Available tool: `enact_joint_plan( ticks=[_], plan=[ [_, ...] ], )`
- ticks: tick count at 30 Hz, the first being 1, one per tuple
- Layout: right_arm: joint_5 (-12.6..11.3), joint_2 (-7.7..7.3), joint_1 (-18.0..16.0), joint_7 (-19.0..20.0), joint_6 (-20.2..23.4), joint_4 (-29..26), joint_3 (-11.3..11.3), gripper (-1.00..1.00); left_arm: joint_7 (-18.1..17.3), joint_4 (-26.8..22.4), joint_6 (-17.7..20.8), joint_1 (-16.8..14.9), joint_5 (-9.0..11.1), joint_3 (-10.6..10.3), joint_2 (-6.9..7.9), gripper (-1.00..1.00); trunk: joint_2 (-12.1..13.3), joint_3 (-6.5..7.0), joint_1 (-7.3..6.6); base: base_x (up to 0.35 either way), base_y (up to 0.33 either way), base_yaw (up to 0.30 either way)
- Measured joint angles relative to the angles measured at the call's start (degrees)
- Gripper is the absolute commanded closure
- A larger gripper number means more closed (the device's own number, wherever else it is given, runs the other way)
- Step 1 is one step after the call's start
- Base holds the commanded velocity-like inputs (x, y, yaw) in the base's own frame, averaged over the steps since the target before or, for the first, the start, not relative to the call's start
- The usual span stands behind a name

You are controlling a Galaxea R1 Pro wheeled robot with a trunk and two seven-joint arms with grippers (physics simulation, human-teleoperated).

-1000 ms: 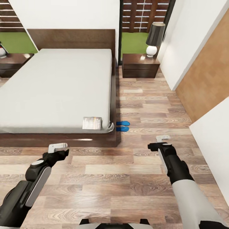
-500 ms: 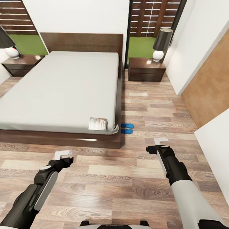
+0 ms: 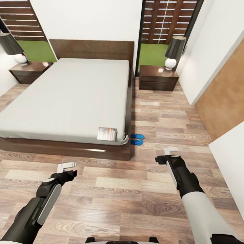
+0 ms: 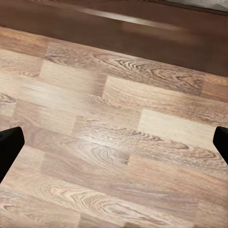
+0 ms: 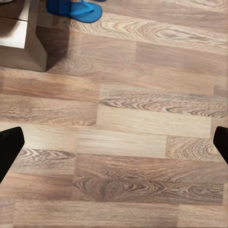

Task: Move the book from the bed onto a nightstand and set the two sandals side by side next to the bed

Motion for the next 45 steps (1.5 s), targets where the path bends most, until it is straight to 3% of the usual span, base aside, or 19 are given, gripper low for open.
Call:
enact_joint_plan(
  ticks=[12, 24, 27, 35, 45],
  plan=[
    [0.0, 0.01, 0.0, 0.1, -0.1, 0.0, 0.0, -1.0, -0.2, 0.0, -0.1, 0.0, 0.0, 0.3, 0.03, -1.0, 4.8, 3.25, -2.62, 0.0, 0.0, 0.019],
    [0.1, 0.03, 0.0, -0.2, -0.1, 0.3, 0.2, -1.0, -0.2, 0.0, -0.1, 0.0, 0.1, 0.4, 0.03, -1.0, 4.8, 4.36, -2.62, 0.0, 0.0, 0.063],
    [0.2, -0.02, 0.0, -0.5, -0.3, 1.6, 1.8, -1.0, -0.2, 0.0, -0.1, 0.0, 0.1, 0.4, 0.02, -1.0, 4.8, 4.59, -2.62, 0.0, 0.0, 0.179],
    [0.3, 0.09, 0.0, -2.5, -2.7, 3.7, 9.0, -1.0, -0.2, 0.0, -0.1, 0.0, 0.1, 0.3, -0.02, -1.0, 4.8, 5.2, -2.62, 0.0, 0.0, 0.156],
    [0.2, 0.0, 0.0, -3.1, -3.2, 3.9, 10.3, -1.0, -0.2, 0.0, -0.1, 0.0, 0.1, 0.3, -0.05, -1.0, 4.8, 5.44, -2.62, 0.0, 0.0, 0.03]
  ],
)
